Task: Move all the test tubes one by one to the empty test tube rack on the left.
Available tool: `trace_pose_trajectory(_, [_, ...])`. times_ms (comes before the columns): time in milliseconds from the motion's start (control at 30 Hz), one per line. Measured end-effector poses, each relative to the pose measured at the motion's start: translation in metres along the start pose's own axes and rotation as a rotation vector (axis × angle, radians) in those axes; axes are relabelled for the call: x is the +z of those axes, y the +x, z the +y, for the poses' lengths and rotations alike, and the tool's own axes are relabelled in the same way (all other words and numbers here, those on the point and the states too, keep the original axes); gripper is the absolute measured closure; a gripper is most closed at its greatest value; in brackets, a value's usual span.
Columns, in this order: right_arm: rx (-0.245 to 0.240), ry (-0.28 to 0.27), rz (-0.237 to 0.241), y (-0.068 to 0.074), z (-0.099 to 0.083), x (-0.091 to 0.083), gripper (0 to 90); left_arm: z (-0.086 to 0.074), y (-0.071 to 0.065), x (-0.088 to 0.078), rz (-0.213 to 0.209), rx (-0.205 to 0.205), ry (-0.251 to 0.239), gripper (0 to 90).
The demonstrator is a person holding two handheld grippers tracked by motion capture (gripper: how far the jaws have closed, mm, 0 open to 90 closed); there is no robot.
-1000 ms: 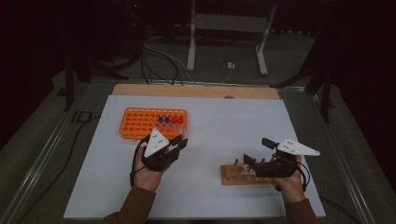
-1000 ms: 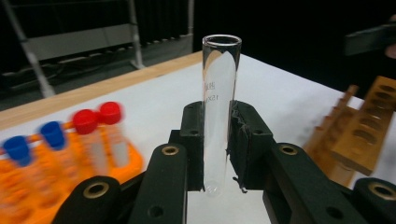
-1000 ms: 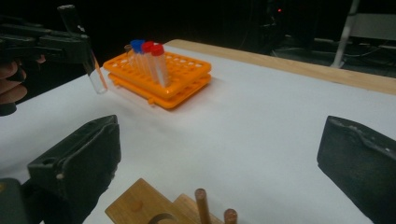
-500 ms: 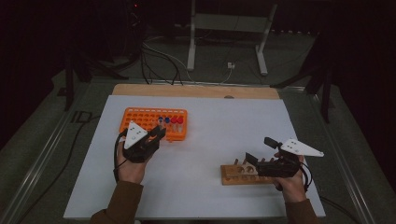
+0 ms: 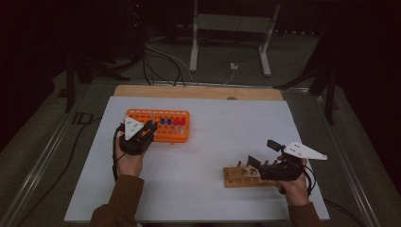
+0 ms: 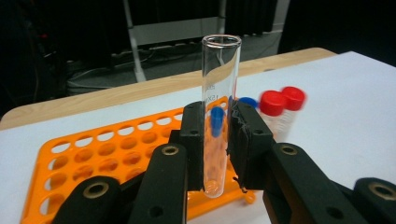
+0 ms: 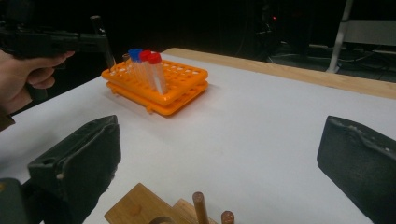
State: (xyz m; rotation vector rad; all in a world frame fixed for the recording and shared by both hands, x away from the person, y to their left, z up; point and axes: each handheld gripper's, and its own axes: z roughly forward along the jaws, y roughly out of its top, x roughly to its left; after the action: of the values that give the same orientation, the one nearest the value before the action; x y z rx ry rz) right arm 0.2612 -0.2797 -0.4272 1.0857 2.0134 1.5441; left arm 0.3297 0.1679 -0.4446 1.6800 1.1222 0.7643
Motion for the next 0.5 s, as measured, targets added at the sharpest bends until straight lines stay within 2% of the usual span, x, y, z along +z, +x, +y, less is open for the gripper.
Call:
trace_pose_trajectory(333, [-0.002, -0.003, 0.001, 0.000, 0.000, 0.000, 0.0, -0.004, 0.010, 0.014, 0.078, -0.019, -0.004, 76.8])
trace_pose_trajectory(500, [-0.001, -0.004, 0.003, 0.000, 0.000, 0.001, 0.0, -0.008, 0.013, 0.022, 0.113, -0.019, 0.012, 76.9])
